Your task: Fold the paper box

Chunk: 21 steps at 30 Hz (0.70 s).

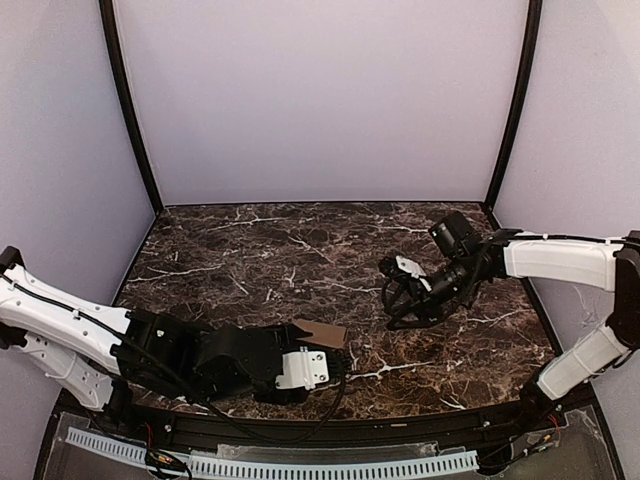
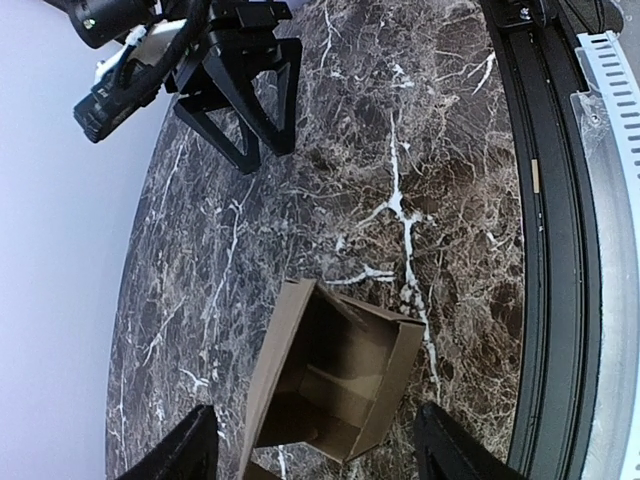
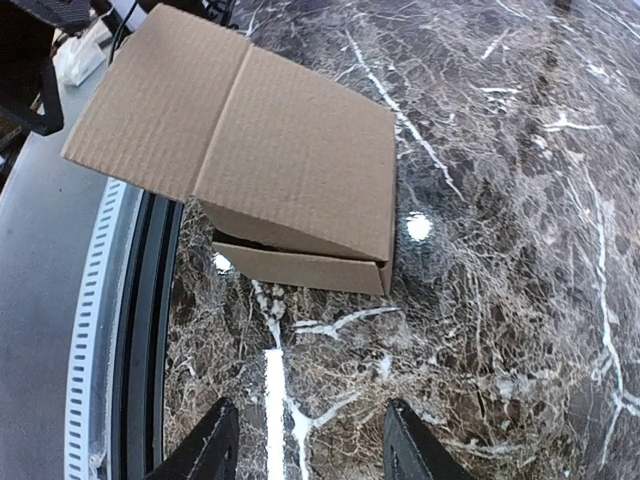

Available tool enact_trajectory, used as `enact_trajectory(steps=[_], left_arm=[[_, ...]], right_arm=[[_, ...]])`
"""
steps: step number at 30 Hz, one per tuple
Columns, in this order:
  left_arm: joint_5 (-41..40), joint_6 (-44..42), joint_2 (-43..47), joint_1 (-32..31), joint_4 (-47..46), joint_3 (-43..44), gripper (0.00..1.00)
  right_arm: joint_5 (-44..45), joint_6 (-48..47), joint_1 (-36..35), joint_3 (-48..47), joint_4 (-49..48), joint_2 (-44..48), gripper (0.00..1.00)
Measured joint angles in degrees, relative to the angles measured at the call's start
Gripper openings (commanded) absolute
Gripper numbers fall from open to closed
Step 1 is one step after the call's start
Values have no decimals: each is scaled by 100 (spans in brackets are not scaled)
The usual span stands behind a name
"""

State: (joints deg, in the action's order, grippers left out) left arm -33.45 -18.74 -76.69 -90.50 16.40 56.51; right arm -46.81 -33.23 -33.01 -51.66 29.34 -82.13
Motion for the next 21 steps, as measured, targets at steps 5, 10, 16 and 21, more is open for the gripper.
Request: enact_trajectory(steps=[5, 10, 16, 21], left_arm=[[0, 308, -101, 52, 74, -2, 77], [79, 1060, 553, 496, 203, 42, 83], [461, 2568, 1794, 2087, -55, 173, 80], [839, 3440, 1405, 2559, -177, 295, 76]], right_arm=[[492, -214, -634, -214, -17, -114, 50], [1075, -638, -1292, -321, -87, -122, 52], [1786, -1182, -1899, -442, -363, -129, 53], [2527, -1598, -2509, -479, -658, -227, 52]])
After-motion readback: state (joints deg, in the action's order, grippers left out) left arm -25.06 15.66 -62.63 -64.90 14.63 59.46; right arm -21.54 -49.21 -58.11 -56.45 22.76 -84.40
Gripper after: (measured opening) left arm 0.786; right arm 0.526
